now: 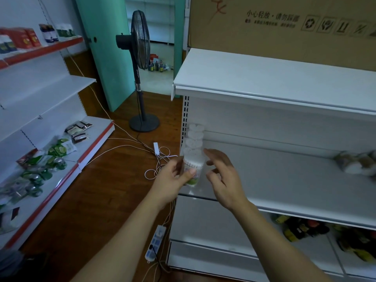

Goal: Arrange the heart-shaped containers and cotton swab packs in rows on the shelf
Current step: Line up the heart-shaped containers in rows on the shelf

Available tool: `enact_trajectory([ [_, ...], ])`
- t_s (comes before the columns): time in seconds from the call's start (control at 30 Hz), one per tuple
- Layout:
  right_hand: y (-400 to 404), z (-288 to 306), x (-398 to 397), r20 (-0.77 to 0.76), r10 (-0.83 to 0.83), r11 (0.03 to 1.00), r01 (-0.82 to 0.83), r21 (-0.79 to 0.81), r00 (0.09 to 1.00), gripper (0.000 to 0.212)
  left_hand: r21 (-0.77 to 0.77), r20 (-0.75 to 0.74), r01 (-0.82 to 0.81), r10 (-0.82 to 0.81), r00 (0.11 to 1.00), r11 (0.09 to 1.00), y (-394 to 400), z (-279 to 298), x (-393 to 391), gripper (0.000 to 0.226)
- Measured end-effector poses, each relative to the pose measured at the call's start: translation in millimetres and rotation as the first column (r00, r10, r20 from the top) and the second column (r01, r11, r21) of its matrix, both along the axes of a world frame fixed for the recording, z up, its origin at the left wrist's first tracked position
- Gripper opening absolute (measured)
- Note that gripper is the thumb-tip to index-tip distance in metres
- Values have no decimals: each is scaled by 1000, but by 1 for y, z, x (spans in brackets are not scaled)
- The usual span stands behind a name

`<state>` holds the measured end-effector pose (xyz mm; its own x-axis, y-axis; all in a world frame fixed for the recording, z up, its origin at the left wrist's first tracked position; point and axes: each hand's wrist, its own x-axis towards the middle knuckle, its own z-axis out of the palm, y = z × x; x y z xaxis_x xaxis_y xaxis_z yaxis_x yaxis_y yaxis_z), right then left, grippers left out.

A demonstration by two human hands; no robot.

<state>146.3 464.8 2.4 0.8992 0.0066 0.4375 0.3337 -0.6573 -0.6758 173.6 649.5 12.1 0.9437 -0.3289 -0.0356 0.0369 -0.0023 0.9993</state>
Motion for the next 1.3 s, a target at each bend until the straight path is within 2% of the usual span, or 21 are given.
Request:
enact_trajectory([
  [0.1,-7,19,-5,7,38,999,-38,31,999,33,48,67,58,-61,996,997,-15,5,3,33],
  [0.2,-23,24,-3,-53,11,998,-7,68,999,32,106,102,127,-138,985,986,-26,9,7,31],
  [0.27,-36,22,0,-48,-12,999,14,46,999,33,287,186,131,-190,964,949,-31,10,10,38],
  [0.33,-49,17,6,3,-102,995,102,4,995,34,568,347,-61,-171,922,821,-32,12,16,52],
  [0.4,-59,11,16,3,-203,979,202,24,979,34,746,499,-272,-242,832,608,-30,14,22,56],
  [0.43,-63,7,23,-29,-238,971,239,24,971,34,810,497,-291,-332,802,509,-29,11,27,60],
  [0.5,-66,-1,41,-115,-288,957,282,-65,951,36,915,377,-226,-508,774,334,-27,5,34,67],
  [0.57,-64,-11,59,-152,-306,943,278,-181,940,39,956,284,-173,-593,753,237,-26,-5,40,67],
  [0.67,-59,-21,75,-162,-267,944,224,-241,950,36,961,275,-179,-630,727,212,-25,-12,46,65],
  [0.83,-63,-30,96,-180,-240,920,164,-356,954,33,936,350,-237,-615,706,260,-25,-19,50,67],
  [0.97,-68,-41,110,-184,-243,861,125,-493,952,45,911,411,-278,-602,684,306,-25,-23,50,64],
  [1.1,-68,-50,113,-133,-271,786,139,-602,953,60,895,445,-327,-611,654,302,-24,-24,52,63],
  [1.3,-57,-35,125,-264,-389,696,95,-711,882,74,881,473,-355,-619,627,313,-25,-25,52,65],
])
